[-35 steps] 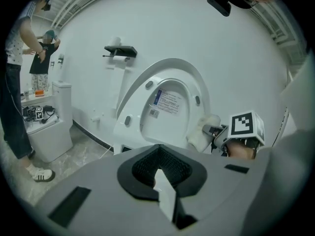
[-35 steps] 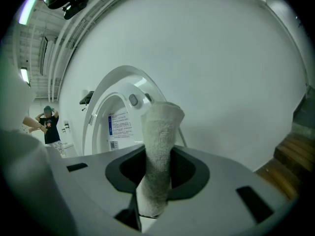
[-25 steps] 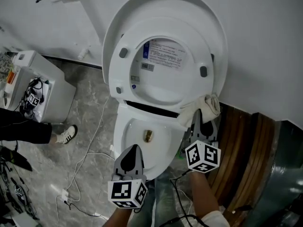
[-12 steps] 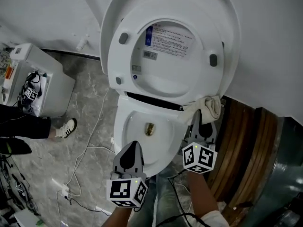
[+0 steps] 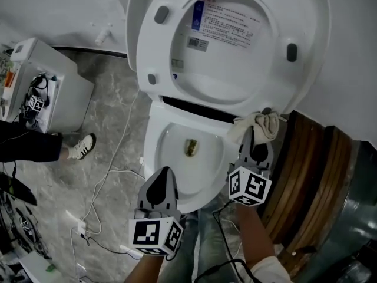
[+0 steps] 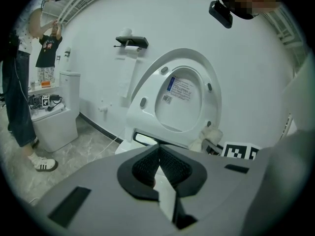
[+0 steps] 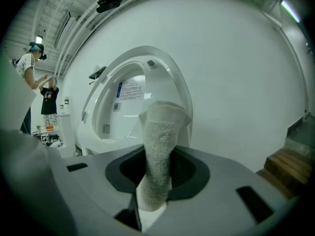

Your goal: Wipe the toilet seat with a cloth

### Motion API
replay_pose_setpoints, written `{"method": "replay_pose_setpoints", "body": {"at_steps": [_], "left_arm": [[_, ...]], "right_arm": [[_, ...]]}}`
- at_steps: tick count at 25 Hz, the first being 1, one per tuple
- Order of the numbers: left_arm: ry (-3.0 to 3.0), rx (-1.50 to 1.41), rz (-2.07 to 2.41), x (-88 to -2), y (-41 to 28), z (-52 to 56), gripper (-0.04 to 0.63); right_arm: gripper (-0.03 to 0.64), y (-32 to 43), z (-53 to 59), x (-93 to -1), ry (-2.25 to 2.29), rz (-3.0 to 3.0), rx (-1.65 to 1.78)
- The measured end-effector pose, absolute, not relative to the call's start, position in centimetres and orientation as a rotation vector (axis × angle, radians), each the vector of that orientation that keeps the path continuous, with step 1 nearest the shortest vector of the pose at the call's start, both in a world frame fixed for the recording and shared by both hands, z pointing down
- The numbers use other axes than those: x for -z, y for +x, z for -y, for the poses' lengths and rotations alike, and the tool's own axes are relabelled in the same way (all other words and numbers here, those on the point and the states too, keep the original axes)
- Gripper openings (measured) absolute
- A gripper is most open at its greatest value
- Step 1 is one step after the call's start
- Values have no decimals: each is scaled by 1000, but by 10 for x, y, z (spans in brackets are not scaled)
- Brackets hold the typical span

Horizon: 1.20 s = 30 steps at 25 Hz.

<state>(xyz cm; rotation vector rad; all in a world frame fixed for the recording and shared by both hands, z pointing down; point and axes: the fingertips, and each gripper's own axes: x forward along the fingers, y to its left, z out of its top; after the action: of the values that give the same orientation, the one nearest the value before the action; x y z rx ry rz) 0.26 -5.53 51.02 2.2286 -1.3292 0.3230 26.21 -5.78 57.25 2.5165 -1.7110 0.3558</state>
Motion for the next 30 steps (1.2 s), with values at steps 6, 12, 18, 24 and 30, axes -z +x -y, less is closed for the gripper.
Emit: {"method": "replay_pose_setpoints", "body": {"at_steps": [6, 12, 18, 24, 30], "left_arm": [[2224, -316, 1333, -520, -6, 57, 10], [2202, -306, 1361, -519, -18, 64, 11], [2200, -285, 1405, -514, -41, 75, 10], [2172, -268, 1459, -493, -69, 85, 11], [2145, -235, 1517, -484, -95, 89, 10]], "right_arm": [[100, 248, 68, -582, 2487, 1711, -318], [100, 229, 82, -586, 2472, 1728, -333], [100, 207, 96, -586, 2422, 1757, -340], [100, 177, 109, -580, 2365, 1799, -339], [100, 140, 139, -570, 2327, 1881, -313]]}}
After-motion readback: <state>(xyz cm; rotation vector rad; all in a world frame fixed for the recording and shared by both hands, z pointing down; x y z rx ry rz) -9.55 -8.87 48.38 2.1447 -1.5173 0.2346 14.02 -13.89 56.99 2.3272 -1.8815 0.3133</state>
